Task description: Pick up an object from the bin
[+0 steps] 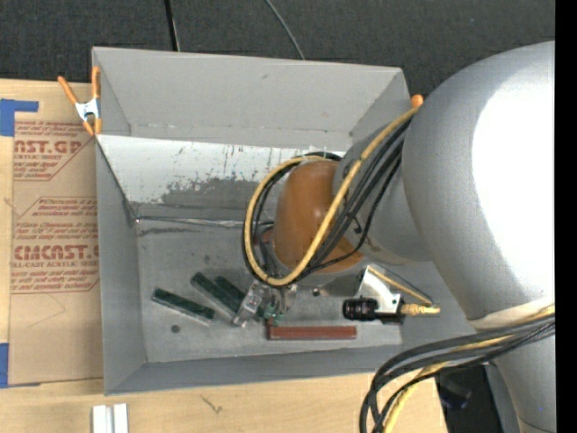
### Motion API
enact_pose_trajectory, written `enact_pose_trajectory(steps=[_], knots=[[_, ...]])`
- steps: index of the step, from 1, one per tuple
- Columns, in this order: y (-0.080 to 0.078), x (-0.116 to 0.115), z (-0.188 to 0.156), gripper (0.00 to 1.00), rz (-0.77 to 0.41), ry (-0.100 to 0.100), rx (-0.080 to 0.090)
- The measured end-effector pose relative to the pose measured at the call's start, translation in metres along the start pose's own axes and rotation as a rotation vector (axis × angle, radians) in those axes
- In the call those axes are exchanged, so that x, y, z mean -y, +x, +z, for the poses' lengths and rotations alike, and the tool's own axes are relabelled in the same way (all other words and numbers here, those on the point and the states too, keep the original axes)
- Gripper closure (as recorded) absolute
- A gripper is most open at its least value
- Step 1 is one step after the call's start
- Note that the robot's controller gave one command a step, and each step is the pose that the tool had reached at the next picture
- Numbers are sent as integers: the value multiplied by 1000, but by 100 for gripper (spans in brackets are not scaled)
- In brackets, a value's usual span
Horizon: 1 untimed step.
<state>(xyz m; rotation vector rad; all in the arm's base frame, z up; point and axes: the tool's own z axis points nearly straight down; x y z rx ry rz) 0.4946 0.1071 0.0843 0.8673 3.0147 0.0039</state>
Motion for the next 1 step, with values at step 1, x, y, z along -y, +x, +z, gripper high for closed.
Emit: enact_pose_trajectory(steps=[1], knots=[[1, 0, -2, 100, 0, 2, -3]])
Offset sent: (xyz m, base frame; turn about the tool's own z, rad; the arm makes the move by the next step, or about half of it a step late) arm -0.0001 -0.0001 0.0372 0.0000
